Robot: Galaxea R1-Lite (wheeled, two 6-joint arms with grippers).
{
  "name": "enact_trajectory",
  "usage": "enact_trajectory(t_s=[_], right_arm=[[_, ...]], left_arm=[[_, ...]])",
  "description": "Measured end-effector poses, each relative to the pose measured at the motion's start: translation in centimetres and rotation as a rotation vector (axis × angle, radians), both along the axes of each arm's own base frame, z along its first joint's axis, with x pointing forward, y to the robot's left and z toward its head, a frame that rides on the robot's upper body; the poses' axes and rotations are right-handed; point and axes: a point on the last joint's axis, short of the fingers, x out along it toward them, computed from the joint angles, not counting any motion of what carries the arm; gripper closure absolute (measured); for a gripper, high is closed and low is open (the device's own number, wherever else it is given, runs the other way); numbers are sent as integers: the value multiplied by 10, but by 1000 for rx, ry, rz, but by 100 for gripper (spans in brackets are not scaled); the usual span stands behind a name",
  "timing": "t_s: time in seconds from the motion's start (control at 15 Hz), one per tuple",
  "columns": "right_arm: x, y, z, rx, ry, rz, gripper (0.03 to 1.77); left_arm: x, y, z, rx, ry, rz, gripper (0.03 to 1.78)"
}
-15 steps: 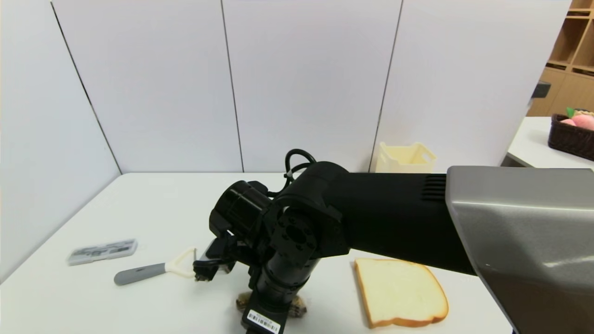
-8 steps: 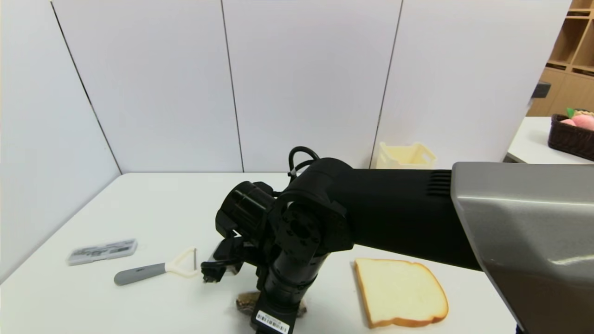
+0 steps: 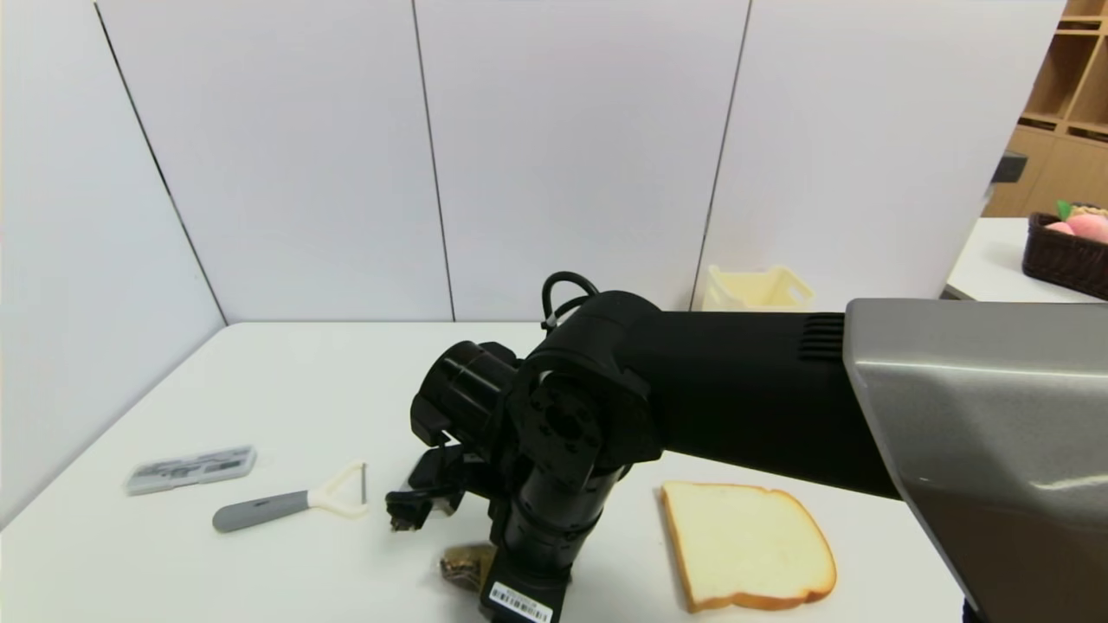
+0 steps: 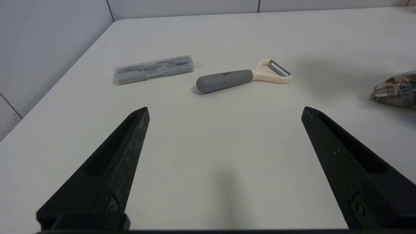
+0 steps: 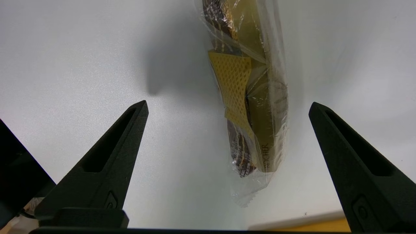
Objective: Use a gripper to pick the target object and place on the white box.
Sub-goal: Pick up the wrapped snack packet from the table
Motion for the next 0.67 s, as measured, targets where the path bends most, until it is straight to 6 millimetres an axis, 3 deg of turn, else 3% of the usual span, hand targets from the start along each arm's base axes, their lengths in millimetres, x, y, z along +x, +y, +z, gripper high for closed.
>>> enact_trajectory(t_s=[0.67], right_arm=[[2, 0, -6, -20, 12, -6, 9]], left_arm=[[0, 0, 0, 0, 0, 1, 12]])
